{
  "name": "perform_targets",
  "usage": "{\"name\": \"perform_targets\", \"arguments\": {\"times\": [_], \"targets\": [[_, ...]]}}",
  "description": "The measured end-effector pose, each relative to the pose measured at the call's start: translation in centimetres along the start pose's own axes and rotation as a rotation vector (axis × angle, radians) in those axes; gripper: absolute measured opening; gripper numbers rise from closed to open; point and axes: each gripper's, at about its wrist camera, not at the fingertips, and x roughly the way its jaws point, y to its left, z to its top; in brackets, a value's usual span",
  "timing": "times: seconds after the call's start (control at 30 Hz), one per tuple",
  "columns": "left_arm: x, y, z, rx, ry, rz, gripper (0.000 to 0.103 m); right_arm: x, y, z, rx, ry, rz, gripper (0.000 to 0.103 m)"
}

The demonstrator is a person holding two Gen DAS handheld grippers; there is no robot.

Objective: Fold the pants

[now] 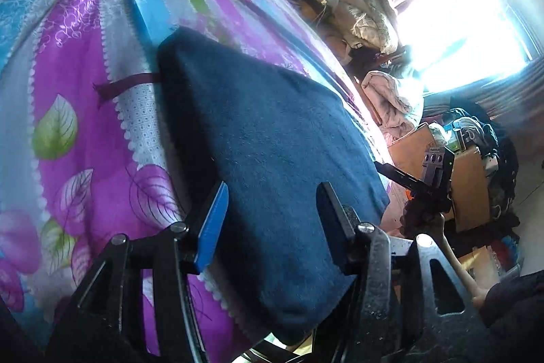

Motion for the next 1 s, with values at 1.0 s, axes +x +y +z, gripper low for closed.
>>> {"name": "perform_targets", "arguments": {"times": [1.0], "targets": [[0.8, 6.7, 4.2, -0.228, -0.048, -0.056, 0.066, 3.1, -5.7, 0.7, 0.268, -0.009, 0.297, 0.063]]}}
